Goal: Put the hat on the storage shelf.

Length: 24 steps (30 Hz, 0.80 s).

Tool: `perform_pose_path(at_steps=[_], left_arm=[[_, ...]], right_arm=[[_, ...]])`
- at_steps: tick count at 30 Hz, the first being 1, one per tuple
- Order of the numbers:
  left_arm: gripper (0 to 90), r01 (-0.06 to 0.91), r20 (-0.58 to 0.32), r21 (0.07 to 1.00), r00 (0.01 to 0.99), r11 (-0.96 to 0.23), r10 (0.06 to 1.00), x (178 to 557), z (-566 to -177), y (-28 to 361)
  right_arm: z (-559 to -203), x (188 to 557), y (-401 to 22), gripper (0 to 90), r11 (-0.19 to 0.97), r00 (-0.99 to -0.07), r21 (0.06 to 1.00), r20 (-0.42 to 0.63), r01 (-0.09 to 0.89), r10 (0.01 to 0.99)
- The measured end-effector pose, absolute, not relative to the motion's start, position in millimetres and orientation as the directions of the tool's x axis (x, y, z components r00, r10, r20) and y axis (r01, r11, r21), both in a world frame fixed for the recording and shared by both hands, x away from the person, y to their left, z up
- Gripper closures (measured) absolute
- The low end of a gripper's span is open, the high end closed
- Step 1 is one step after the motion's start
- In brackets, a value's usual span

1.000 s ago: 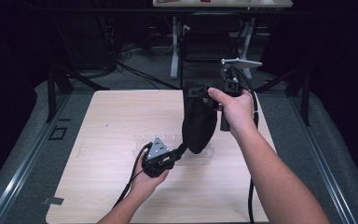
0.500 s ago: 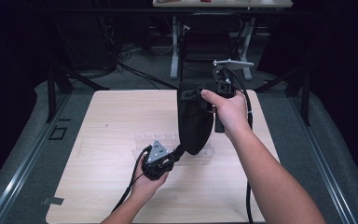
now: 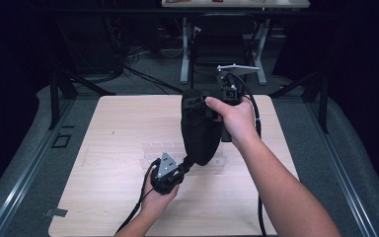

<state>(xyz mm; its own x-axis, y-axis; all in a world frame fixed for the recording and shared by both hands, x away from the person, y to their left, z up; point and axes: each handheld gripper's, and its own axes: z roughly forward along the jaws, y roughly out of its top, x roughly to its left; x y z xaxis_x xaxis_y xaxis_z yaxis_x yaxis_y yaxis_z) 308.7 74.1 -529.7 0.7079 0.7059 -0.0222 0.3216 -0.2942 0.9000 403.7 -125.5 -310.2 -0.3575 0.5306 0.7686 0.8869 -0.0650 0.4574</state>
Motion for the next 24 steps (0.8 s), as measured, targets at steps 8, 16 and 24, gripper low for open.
perform_pose_path(at_steps=[8,16,24], left_arm=[[84.6,0.374,-0.091,0.893,0.694,-0.249,0.714,312,-535,82],[84.7,0.431,-0.156,0.874,0.685,-0.223,0.712,317,-549,86],[84.5,0.429,-0.142,0.869,0.694,-0.248,0.706,318,-551,90]], right_arm=[[-303,401,-134,85.1,-0.087,-0.366,0.474,0.772,0.876,0.519],[-306,402,-153,85.9,-0.117,-0.342,0.473,0.767,0.873,0.543],[-309,400,-163,85.8,-0.130,-0.334,0.472,0.768,0.872,0.547]])
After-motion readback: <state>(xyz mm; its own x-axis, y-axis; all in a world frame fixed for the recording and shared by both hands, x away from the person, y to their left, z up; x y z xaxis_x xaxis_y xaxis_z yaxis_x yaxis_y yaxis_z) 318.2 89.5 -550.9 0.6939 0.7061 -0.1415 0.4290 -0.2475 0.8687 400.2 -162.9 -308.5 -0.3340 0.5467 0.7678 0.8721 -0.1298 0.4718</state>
